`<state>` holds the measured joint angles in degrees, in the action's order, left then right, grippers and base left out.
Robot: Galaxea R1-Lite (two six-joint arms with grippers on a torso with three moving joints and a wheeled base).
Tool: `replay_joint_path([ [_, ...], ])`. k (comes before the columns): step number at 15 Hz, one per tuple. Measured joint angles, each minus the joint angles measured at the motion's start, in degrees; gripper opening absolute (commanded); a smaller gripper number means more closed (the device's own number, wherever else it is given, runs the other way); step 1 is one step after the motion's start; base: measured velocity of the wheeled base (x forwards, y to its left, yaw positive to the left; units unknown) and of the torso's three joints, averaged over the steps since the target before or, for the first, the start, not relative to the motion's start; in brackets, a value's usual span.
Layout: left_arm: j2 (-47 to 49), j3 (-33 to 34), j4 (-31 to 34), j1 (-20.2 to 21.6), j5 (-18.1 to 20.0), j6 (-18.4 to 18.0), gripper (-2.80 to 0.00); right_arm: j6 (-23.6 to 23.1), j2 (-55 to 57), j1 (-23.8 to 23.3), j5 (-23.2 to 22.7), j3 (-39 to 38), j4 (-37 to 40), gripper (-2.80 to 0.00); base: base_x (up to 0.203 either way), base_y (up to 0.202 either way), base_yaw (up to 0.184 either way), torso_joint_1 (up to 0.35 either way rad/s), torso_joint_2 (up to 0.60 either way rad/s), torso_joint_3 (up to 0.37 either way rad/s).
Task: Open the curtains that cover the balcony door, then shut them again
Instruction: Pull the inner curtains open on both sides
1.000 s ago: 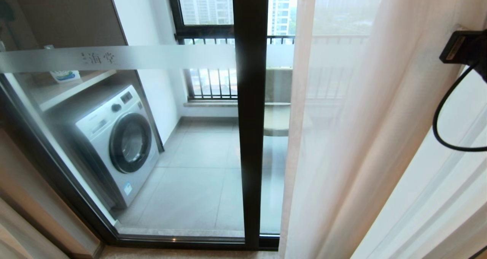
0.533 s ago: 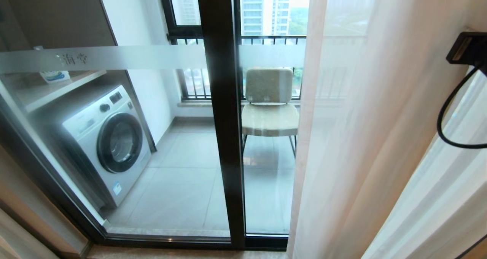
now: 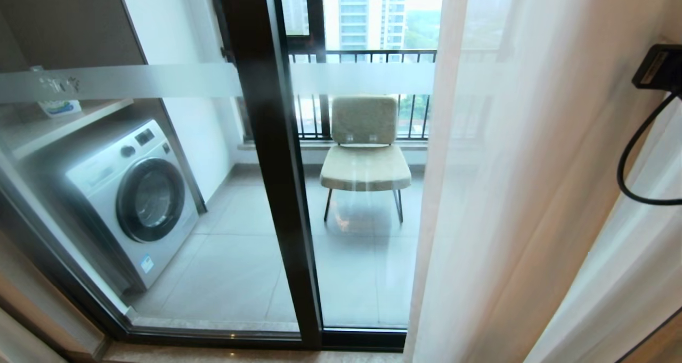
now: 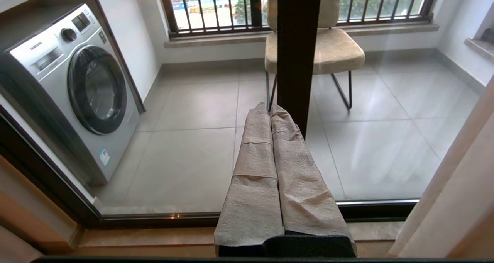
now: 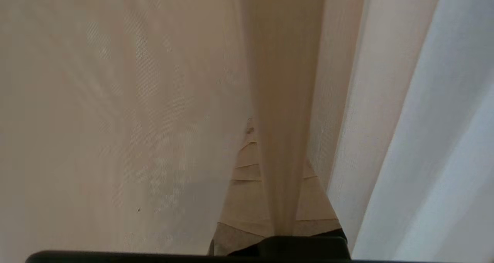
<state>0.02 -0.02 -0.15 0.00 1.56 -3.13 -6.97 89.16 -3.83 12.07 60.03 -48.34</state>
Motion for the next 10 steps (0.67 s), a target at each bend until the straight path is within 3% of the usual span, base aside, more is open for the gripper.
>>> replay_joint_path([
  [10, 0.0, 0.0, 0.0, 0.0, 0.0, 0.0, -2.8, 0.0, -0.1, -1.4, -0.1, 0.0, 0.0, -2.8, 0.0, -0.19, 0.002, 0.005, 0.0, 0.002],
])
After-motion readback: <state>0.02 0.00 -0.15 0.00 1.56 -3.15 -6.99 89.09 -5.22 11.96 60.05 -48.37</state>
